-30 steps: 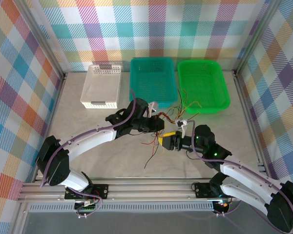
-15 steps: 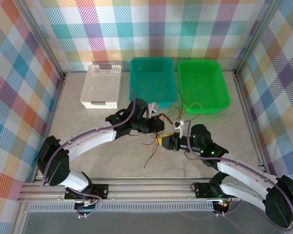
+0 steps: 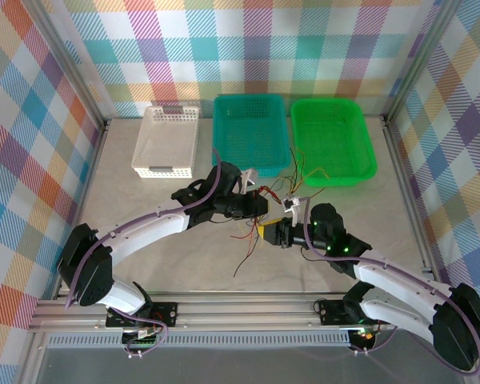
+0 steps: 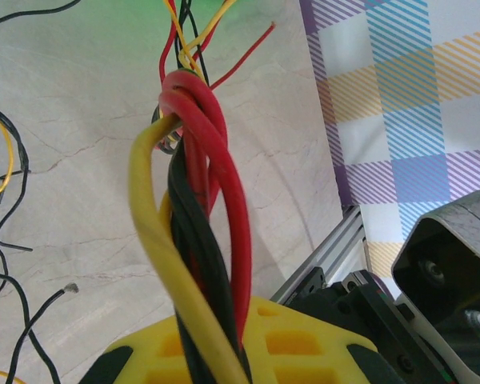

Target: Untangle the cables

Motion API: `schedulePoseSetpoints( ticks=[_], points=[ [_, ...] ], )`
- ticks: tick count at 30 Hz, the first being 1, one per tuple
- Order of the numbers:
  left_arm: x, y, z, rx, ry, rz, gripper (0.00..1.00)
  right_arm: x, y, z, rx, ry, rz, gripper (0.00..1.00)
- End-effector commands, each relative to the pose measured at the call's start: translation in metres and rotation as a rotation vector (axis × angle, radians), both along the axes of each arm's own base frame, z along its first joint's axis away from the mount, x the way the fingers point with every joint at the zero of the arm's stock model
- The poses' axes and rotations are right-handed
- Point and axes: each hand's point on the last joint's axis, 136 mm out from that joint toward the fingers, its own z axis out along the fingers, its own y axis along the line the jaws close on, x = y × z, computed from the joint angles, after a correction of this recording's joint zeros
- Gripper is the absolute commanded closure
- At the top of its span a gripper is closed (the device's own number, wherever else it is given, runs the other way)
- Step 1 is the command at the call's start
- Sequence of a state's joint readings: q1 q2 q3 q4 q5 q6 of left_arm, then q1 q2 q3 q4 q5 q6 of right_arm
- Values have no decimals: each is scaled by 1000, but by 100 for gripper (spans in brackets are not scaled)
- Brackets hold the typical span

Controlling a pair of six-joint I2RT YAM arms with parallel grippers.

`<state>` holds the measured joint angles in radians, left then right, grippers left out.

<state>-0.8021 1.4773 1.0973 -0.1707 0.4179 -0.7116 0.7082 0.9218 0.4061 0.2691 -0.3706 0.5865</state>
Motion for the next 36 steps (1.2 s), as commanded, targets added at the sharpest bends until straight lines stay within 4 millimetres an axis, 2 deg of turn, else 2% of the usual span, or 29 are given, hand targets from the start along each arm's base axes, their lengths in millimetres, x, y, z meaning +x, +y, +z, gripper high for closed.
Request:
schedulePoseSetpoints(
  ticks=[1,10,16,19,23,28,32,36],
  points=[
    [-7,0,32,-96,-47,-33,100,10,-2,10,11,-45,-55,65],
    [-13,-3,34,-127,-30,-45,100,19,-4,17,29,-73,-100,63],
    [-15,-5,31,-131,-23,-50,100,16,-1,25,63,-87,-79,63],
    [-15,-6,31,-136,-19,-50,100,12,5,27,90,-97,-53,60],
    [-14,-7,30,-136,-11,-49,100,8,11,22,62,-101,-37,57],
    [-16,-7,36,-142,-10,-48,100,6,9,15,11,-128,-47,54],
    [-17,-5,40,-139,-16,-49,100,5,4,14,-12,-139,-59,60],
    [-17,-2,40,-114,-30,-52,100,2,0,12,-30,-133,-60,61]
  ],
)
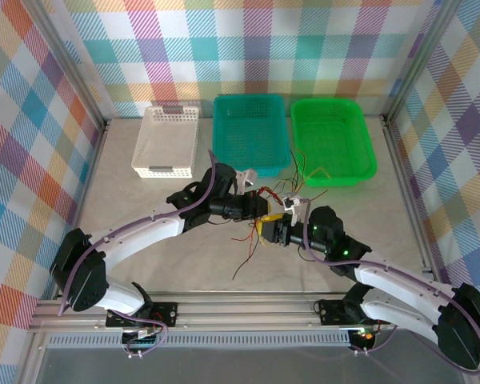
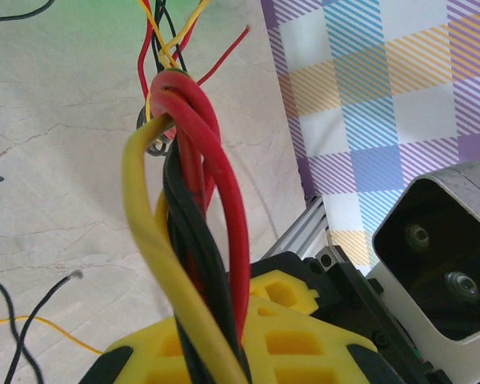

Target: Untangle the cables

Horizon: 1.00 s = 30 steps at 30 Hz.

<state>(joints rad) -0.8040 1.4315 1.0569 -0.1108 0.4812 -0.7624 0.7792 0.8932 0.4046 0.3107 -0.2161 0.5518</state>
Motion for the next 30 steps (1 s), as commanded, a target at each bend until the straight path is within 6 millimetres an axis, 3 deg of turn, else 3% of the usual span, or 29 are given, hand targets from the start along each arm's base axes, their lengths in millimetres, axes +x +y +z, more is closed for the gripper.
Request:
schedulePoseSetpoints(
  ticks=[1,12,16,18,24,28,30],
  points=[
    [-4,1,25,-28,-54,-20,100,-5,-4,-3,-32,-19,7,61],
    [-2,-2,32,-43,-53,-21,100,-11,5,-8,18,27,53,62],
    [-4,0,33,-33,-60,-24,100,-11,3,-5,11,13,45,79],
    [-5,2,31,-25,-61,-25,100,-10,-1,-2,2,-1,31,99],
    [-11,16,8,65,-59,-29,58,-8,-10,7,-7,-21,-16,100],
    [-15,26,-3,98,-57,-25,45,-7,-9,8,-17,-20,-14,100],
    [-17,29,-8,105,-53,-22,44,-6,-7,10,-19,-20,-9,100]
  ],
)
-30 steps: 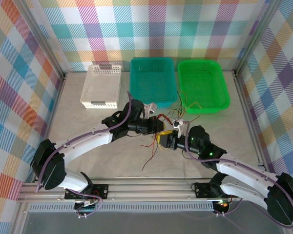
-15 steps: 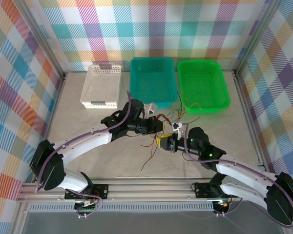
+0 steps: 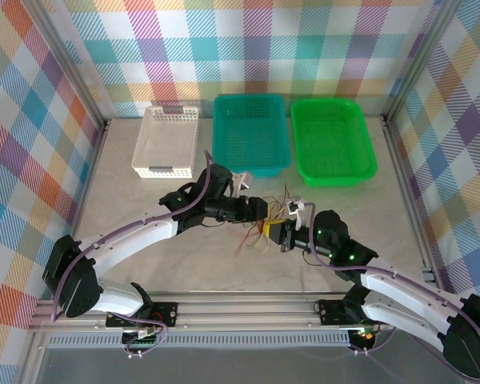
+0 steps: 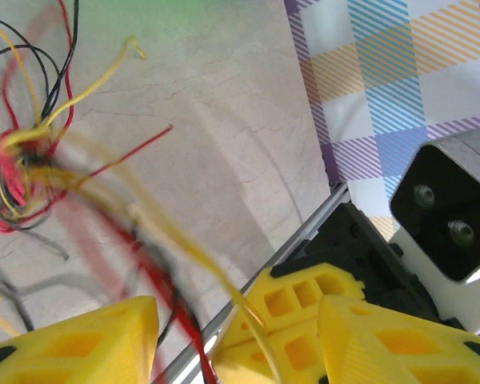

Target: Untangle the cables

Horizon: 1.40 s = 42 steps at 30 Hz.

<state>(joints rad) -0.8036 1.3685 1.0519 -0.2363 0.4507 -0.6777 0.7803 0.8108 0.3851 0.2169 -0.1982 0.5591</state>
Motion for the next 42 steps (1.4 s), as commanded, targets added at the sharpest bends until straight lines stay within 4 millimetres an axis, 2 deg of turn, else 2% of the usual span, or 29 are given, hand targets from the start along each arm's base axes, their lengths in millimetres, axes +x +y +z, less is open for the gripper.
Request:
schedulePoseSetpoints(
  ticks=[1,6,9,11,15,18,23,31,35,42],
  points=[
    [-7,12,-8,31,-15,-3,44,3,5,17,2,-46,13,100],
    [-12,22,-22,47,-9,9,45,3,7,29,0,-63,23,100],
    [-16,31,-36,72,-5,22,46,1,5,37,-3,-78,23,100],
    [-18,37,-47,89,5,30,46,1,0,43,-12,-93,10,100],
    [-20,46,-56,89,-14,53,49,5,-11,59,-29,-138,-43,100],
    [-22,46,-54,64,-42,41,49,5,-12,72,-46,-156,-44,100],
    [-31,33,-40,-70,-62,-22,48,6,-4,89,-34,-158,-10,100],
    [-60,13,-11,-199,-148,-133,38,7,8,115,-18,-155,31,100],
    [-68,6,-5,-219,-179,-148,34,8,13,116,-14,-130,44,100],
    [-63,5,-13,-183,-177,-106,34,6,16,116,2,-114,62,100]
  ],
)
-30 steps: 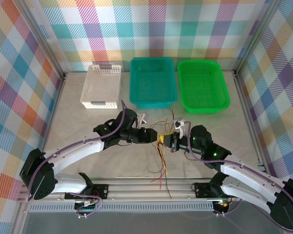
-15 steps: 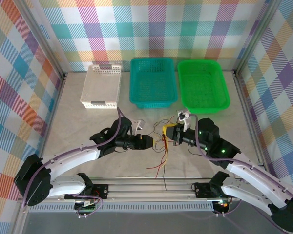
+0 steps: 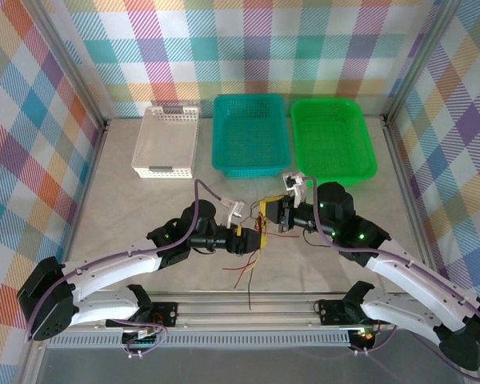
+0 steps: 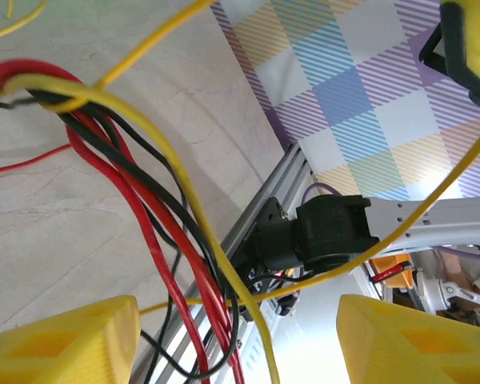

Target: Untangle the cables

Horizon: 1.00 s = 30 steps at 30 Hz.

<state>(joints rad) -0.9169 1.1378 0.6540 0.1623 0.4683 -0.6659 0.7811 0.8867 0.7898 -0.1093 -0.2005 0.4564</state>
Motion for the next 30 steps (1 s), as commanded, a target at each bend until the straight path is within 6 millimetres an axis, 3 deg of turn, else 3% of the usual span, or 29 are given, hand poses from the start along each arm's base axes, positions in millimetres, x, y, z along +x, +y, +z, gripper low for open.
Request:
schedulePoseSetpoints(
  ticks=[1,6,15,22,27,30],
  points=[
    [7,2,-1,8,-19,56,34,-7,4,20,47,-23,40,100],
    [22,14,-3,45,-47,163,36,-18,4,24,86,-35,81,100],
    [35,10,1,34,-37,222,38,-28,7,26,116,-22,136,100],
    [35,7,16,-24,-55,217,37,-27,7,20,112,-10,129,100],
    [30,18,30,-120,-81,244,37,-26,6,17,111,-8,119,100],
    [28,18,27,-136,-63,243,38,-26,7,17,115,-7,123,100]
  ],
)
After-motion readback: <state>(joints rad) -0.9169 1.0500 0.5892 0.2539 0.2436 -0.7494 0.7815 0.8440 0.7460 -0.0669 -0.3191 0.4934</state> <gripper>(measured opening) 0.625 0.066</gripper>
